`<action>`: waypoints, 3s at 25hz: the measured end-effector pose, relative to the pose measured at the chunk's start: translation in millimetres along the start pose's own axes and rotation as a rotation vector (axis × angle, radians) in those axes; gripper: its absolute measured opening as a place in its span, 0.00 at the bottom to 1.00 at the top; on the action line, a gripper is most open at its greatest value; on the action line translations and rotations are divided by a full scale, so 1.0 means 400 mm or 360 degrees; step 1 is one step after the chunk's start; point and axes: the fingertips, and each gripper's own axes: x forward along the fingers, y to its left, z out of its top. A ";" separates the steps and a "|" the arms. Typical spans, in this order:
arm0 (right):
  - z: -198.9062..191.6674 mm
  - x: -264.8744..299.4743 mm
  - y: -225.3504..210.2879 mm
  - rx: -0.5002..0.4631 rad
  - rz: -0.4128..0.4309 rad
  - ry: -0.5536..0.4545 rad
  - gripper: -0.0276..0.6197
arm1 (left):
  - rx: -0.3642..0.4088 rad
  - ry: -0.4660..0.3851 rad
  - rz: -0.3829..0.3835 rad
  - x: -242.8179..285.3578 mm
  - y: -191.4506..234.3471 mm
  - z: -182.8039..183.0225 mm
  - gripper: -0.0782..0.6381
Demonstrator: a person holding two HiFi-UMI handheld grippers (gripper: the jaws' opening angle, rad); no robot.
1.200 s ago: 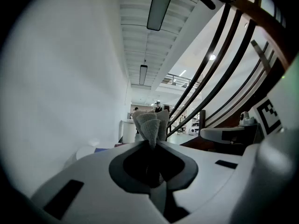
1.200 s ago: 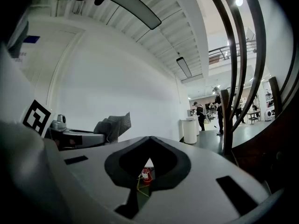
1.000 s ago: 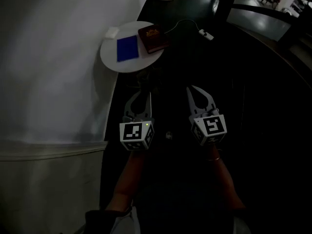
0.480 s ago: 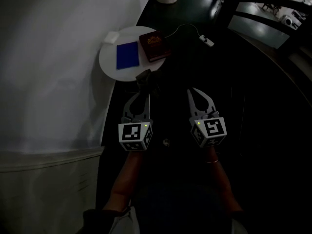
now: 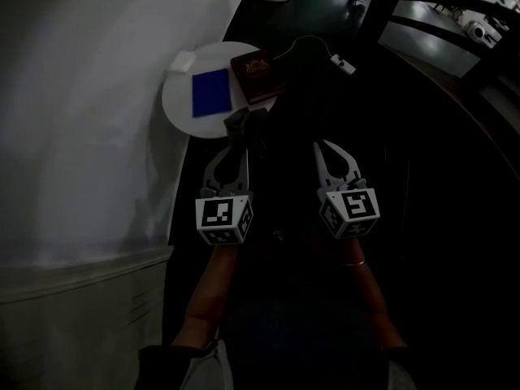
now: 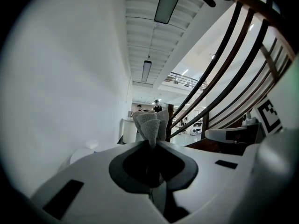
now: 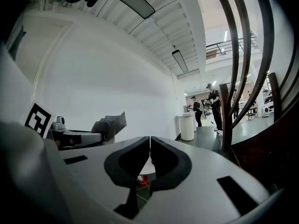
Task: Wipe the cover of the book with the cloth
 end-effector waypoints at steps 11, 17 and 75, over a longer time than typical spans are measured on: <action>-0.004 0.188 -0.111 0.0028 0.0098 0.0043 0.09 | 0.0003 0.0042 0.0082 0.183 0.045 -0.003 0.16; 0.029 0.318 -0.226 0.0024 0.0182 0.0068 0.09 | -0.0017 0.0043 0.0224 0.324 0.084 0.028 0.16; -0.270 1.001 -0.317 0.0030 0.0338 0.0755 0.09 | -0.0239 0.0457 0.0268 0.995 0.463 -0.168 0.16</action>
